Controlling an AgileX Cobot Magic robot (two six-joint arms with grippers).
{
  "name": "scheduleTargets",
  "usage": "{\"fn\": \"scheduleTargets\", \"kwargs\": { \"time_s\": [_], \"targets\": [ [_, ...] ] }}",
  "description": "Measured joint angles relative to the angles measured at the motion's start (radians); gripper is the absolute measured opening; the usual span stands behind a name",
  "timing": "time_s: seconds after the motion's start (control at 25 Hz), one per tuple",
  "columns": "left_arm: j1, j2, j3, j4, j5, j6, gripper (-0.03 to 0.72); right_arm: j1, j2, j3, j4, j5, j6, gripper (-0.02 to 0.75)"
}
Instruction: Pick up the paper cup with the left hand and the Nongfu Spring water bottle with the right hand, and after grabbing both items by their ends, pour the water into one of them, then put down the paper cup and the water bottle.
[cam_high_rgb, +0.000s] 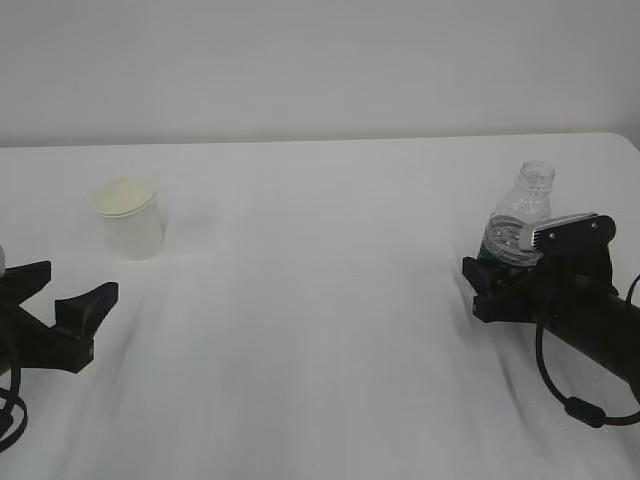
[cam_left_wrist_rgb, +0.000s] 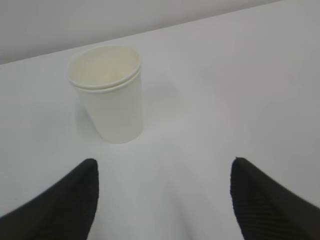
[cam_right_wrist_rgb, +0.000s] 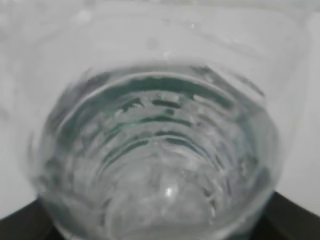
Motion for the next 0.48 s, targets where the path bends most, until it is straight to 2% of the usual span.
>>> {"fn": "scheduleTargets", "kwargs": {
  "time_s": [0.48],
  "targets": [
    [0.000,0.000,0.000,0.000,0.000,0.000,0.589,0.000,-0.008,0.000,-0.021,0.012,0.001,0.480]
  ]
}}
